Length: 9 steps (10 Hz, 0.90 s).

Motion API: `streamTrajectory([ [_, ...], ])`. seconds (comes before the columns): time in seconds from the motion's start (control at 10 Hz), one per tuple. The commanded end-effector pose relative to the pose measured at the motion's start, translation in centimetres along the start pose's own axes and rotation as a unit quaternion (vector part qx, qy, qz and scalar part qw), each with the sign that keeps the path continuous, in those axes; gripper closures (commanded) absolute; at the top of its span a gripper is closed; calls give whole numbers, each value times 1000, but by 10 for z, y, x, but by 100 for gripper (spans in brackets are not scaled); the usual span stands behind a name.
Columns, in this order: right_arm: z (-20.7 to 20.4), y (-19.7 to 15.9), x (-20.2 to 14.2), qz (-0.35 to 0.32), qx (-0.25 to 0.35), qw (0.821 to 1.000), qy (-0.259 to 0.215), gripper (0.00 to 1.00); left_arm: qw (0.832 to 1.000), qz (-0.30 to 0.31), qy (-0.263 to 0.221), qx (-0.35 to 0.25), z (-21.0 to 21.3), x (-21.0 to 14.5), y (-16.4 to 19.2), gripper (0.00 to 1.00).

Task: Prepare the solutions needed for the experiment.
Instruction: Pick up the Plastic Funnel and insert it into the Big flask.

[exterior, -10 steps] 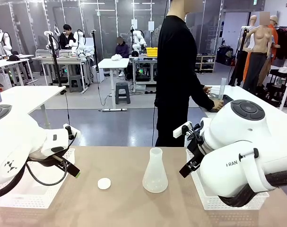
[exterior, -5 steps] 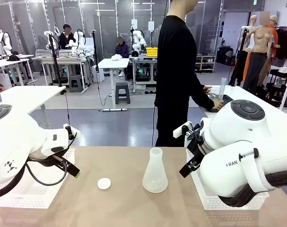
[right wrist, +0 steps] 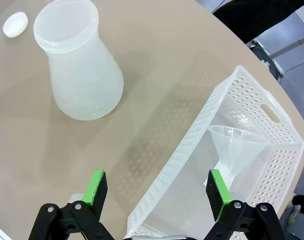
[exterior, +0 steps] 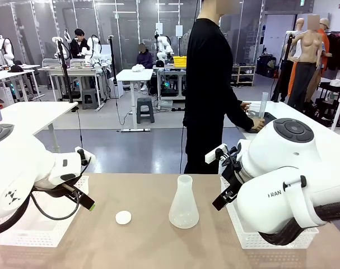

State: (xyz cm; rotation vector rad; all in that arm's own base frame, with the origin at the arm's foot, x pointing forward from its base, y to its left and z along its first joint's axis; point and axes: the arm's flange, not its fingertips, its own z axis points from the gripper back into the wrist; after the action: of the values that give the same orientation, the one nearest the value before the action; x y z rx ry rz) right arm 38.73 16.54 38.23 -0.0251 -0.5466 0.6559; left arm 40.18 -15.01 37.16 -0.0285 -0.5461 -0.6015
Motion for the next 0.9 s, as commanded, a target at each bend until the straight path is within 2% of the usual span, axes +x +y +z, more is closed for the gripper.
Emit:
streamTrajectory([
  [0.0, 1, 0, 0, 0, -1, 1000, -1, 0, 1000, 0, 0, 0, 0, 0, 0, 0],
  [0.1, 0, 0, 0, 0, 0, 1000, 0, 0, 998, -10, -12, -55, 6, 3, 6, 0],
  [0.3, 13, -19, 13, -30, 94, 994, -42, 0, 986, -9, -36, -161, 19, 19, 27, 0],
  [0.4, 17, -30, 18, -59, 106, 991, -55, 0, 980, 15, -41, -194, 24, 30, 38, 0],
  [0.5, 21, -38, 24, -88, 99, 990, -57, 0, 982, 27, -46, -181, 25, 39, 46, 0],
  [0.6, 26, -37, 26, -81, 83, 992, -59, 0, 983, 20, -44, -178, 26, 42, 48, 0],
  [0.7, 17, -10, 24, -70, 78, 993, -48, 0, 983, 13, -57, -174, 40, 32, 14, 0],
  [0.8, 17, -10, 24, -70, 78, 993, -48, 0, 983, 13, -57, -174, 40, 32, 14, 0],
])
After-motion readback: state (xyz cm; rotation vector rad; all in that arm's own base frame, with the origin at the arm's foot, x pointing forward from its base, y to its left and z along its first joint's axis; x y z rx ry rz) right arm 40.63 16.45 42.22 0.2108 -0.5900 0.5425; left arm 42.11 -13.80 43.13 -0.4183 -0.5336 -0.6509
